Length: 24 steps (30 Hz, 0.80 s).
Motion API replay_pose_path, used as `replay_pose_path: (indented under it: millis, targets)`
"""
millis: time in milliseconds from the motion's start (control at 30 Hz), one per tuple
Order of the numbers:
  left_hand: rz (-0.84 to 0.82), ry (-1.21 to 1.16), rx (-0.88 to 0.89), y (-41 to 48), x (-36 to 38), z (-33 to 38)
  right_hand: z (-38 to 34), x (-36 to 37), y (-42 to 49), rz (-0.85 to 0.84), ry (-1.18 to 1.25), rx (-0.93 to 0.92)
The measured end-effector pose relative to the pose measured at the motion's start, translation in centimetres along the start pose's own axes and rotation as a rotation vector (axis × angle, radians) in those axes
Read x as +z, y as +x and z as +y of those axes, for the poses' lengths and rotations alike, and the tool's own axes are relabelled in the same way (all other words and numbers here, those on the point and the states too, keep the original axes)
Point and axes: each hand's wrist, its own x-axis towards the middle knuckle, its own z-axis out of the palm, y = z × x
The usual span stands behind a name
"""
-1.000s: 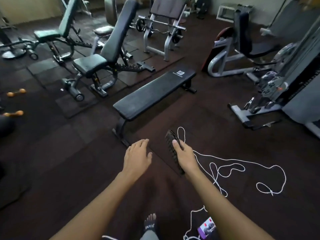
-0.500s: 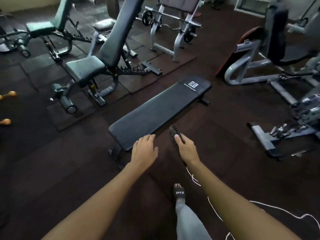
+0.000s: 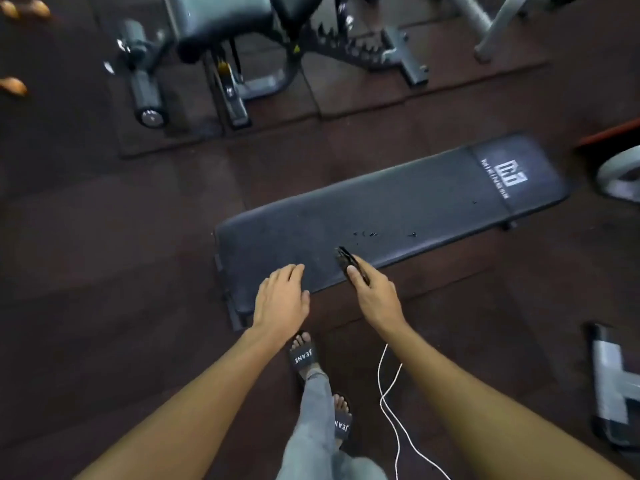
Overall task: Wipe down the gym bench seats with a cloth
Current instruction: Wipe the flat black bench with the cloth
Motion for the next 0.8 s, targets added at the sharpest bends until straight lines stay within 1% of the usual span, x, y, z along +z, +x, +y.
replay_pose_path:
  millis: [133, 233, 300, 333, 400, 467, 533, 633, 700, 800]
  targets:
    - [-0.004, -0.05, -0.052, 7.2, 6.3, -2.2, 5.1, 2.7, 7.7, -0.081, -0.116, -0.025]
    - [-0.017, -0.095, -0.13, 10.9, 11.1, -3.2, 9.0, 4.0, 11.9, -0.141, -0.254, -0.117]
    - [-0.002, -0.099, -0.147, 12.6, 14.0, -3.7, 11.8, 4.4, 14.2, -0.172, -0.363, -0.194]
    - [0.021, -0.082, -0.146, 13.7, 15.2, -4.1, 13.0, 4.7, 15.4, -0.177, -0.429, -0.26]
    - [0.095, -0.028, -0.131, 16.2, 17.1, -5.3, 15.3, 5.6, 18.0, -0.18, -0.529, -0.468]
    - [0.197, 0.018, -0.161, 18.8, 18.3, -6.8, 16.7, 7.0, 20.5, -0.198, -0.57, -0.66]
    - [0.258, 0.026, -0.218, 20.9, 19.3, -8.0, 17.5, 8.4, 22.4, -0.239, -0.614, -0.795]
    - [0.338, 0.024, -0.258, 21.9, 20.8, -8.7, 18.8, 9.9, 23.8, -0.291, -0.83, -1.008]
    - [0.399, -0.037, -0.3, 21.8, 21.2, -9.1, 19.5, 10.4, 24.3, -0.266, -0.928, -1.072]
    - [0.439, -0.053, -0.35, 21.6, 21.2, -9.3, 18.9, 10.8, 25.1, -0.286, -0.943, -1.092]
